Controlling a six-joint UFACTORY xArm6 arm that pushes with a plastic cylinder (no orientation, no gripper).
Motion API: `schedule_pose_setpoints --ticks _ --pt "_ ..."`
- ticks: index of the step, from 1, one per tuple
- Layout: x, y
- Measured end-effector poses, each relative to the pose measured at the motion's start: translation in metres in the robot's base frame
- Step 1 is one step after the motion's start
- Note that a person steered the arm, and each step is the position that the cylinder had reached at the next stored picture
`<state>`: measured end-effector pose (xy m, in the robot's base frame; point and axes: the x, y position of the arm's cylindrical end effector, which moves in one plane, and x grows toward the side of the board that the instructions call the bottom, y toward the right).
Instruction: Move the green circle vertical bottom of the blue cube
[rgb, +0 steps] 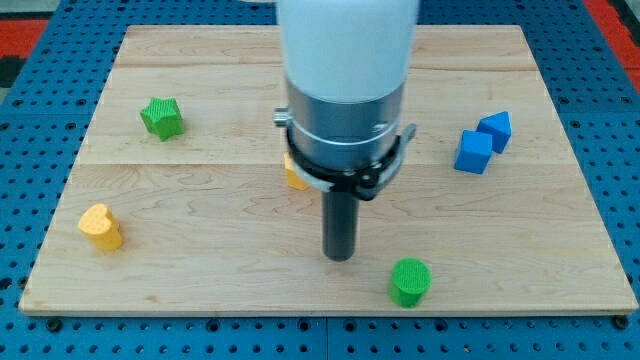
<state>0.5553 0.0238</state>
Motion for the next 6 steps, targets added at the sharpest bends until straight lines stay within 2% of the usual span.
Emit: schedule_pose_setpoints --ticks 1,2,3,5,6 --pt "0.016 -0.076" --pt "0.063 -0.021" --pt "0.064 0.008" --pt "0.029 0.101" --pt "0.029 0.11"
